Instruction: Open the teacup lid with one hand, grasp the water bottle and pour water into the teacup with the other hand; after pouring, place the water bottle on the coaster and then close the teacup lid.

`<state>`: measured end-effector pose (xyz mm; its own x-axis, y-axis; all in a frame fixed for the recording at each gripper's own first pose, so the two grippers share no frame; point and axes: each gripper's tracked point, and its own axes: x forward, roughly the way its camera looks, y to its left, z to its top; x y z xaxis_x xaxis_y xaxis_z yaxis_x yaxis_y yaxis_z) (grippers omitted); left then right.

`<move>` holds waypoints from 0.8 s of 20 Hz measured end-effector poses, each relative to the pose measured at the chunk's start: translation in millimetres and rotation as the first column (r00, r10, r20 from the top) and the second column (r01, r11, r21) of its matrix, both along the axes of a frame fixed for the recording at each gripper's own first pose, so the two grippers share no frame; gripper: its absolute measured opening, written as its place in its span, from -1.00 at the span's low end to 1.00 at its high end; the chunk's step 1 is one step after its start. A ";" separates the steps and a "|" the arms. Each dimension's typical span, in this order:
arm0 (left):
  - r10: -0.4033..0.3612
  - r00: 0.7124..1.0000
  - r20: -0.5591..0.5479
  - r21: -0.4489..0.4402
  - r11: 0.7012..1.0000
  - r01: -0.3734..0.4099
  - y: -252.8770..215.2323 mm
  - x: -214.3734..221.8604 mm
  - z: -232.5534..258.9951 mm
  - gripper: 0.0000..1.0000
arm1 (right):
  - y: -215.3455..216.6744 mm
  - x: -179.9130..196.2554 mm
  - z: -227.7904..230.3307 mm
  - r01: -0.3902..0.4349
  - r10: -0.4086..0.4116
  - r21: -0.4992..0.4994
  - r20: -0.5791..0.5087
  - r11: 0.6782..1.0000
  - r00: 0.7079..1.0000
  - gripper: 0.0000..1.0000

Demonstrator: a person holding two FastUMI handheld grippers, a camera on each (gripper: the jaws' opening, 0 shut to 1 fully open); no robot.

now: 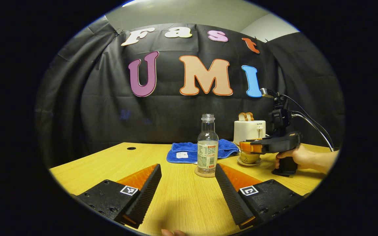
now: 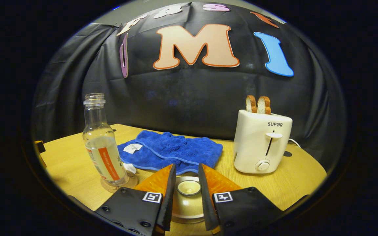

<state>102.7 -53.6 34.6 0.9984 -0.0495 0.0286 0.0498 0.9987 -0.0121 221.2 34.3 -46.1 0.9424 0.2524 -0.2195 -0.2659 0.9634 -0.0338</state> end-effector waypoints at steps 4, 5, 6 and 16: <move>0.005 1.000 0.000 0.000 1.000 -0.005 0.0 0.2 1.0 0.92 | 1.2 -4.2 7.6 -0.010 0.009 0.021 0.036 1.000 0.999 0.31; 0.005 1.000 -0.001 -0.001 1.000 -0.005 0.2 -0.5 0.9 0.92 | -0.8 -6.3 9.8 -0.006 0.005 0.027 0.051 1.000 0.999 0.59; 0.005 1.000 -0.002 -0.001 1.000 -0.005 -0.3 -0.4 0.2 0.92 | -2.7 -8.6 13.5 -0.001 -0.001 0.034 0.068 0.999 0.998 0.87; 0.031 0.999 -0.009 0.001 1.000 -0.031 -8.3 3.8 1.1 0.92 | -28.6 -39.6 32.9 0.128 -0.142 0.089 0.183 0.988 0.973 0.97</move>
